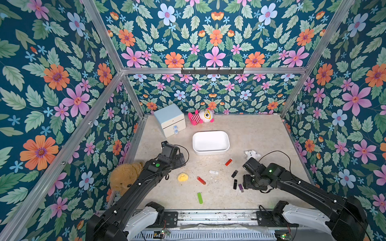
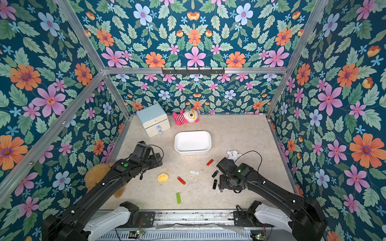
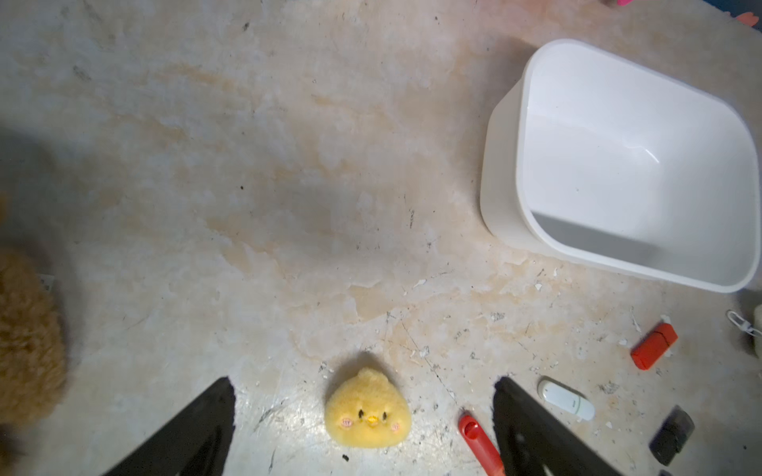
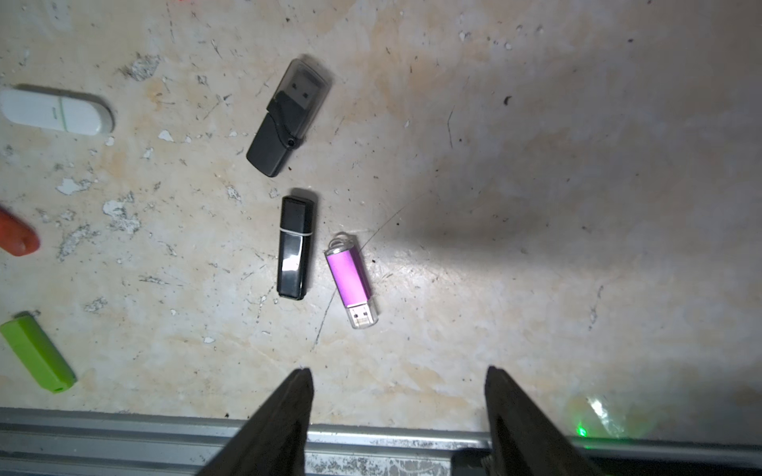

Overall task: Put the usb flash drive into the storage box
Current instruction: Pick up the USB flash from the center of the board.

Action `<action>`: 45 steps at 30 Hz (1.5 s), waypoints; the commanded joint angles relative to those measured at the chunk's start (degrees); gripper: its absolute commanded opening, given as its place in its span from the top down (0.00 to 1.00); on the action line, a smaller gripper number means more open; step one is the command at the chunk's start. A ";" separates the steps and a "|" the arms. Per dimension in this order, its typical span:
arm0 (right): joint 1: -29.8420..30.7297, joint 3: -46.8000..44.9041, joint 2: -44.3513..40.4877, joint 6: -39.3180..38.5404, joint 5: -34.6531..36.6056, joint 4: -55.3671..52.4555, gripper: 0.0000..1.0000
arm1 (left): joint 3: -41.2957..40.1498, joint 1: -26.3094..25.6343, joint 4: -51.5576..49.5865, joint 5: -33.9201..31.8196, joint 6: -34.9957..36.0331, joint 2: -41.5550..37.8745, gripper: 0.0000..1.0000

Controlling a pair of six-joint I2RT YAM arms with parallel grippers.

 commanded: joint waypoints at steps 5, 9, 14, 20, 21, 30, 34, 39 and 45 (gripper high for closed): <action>1.48 -0.45 5.44 -2.33 -0.29 4.32 0.36 | -2.51 -5.42 -6.02 0.21 -8.73 -3.46 0.01; 2.08 -0.31 8.46 -3.42 -0.39 6.04 0.38 | -3.95 -7.40 -7.54 -0.29 -10.62 -4.80 0.01; 2.24 0.01 12.23 -4.90 -0.47 7.19 0.42 | -4.69 -9.22 -7.95 -0.41 -12.38 -4.90 0.00; 2.49 0.68 15.65 -6.02 0.36 8.78 0.49 | -4.78 -11.37 -7.95 -0.84 -13.50 -3.16 0.01; 2.51 0.99 16.44 -6.16 0.55 8.71 0.49 | -4.75 -11.71 -7.95 -0.99 -13.60 -2.78 0.01; 2.52 0.84 19.14 -6.25 0.30 9.75 0.55 | -5.13 -13.88 -7.95 -0.86 -15.07 -2.22 0.01; 2.58 0.23 19.51 -6.25 0.26 10.19 0.58 | -5.61 -14.63 -8.23 -0.97 -15.85 -2.73 0.01; 2.97 -0.05 20.36 -6.25 0.37 10.36 0.62 | -5.90 -15.75 -8.56 -0.92 -16.59 -2.49 0.01; 3.70 -0.23 21.68 -5.96 0.15 10.88 0.71 | -6.28 -18.03 -8.56 -0.99 -18.10 -1.39 0.01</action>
